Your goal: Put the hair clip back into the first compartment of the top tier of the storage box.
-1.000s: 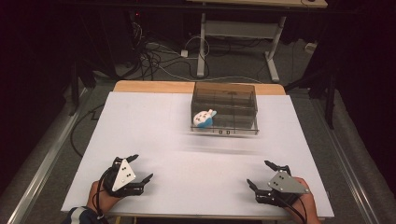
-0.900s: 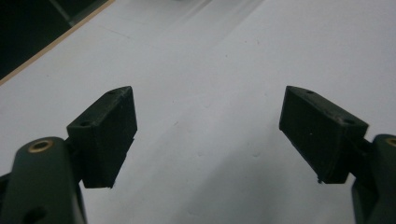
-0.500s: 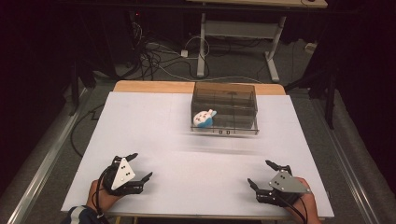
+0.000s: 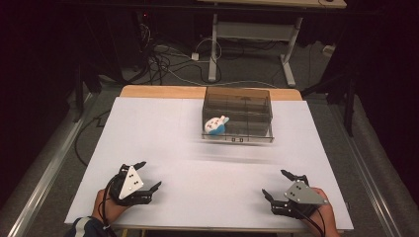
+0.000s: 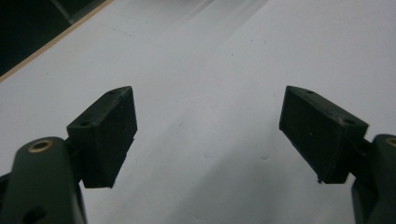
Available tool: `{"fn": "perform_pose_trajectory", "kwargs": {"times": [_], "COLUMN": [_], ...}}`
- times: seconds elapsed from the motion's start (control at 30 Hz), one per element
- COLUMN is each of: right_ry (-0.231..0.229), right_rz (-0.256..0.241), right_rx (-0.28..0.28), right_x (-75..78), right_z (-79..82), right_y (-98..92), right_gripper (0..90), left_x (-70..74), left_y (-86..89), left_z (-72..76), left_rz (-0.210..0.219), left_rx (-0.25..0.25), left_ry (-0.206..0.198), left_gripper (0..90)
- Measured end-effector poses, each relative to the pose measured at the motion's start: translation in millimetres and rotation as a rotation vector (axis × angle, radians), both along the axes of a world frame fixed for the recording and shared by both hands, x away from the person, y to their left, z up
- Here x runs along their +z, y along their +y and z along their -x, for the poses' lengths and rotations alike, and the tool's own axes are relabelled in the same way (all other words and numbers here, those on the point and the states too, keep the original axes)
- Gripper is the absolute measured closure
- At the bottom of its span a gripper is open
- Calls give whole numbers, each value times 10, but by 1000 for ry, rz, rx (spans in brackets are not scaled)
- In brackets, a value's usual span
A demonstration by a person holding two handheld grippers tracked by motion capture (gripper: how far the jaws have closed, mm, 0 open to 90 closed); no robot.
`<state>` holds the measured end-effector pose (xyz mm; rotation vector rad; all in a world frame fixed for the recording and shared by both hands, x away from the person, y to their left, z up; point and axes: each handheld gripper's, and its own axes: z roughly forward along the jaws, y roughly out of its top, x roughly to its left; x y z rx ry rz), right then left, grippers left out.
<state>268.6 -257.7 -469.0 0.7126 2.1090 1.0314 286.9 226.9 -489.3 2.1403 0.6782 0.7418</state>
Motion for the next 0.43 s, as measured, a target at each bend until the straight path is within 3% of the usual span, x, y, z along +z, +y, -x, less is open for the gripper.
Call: {"fn": "perform_pose_trajectory", "kwargs": {"times": [0.43], "right_ry": [-11], "right_rz": [0], "right_rx": [-14], "right_x": [2], "right_z": [16], "right_y": [-32], "right_gripper": [168], "left_x": [-6], "left_y": [-9], "left_z": [-38], "left_rz": [-2], "left_rx": [1], "left_ry": [3], "left_gripper": [187]}}
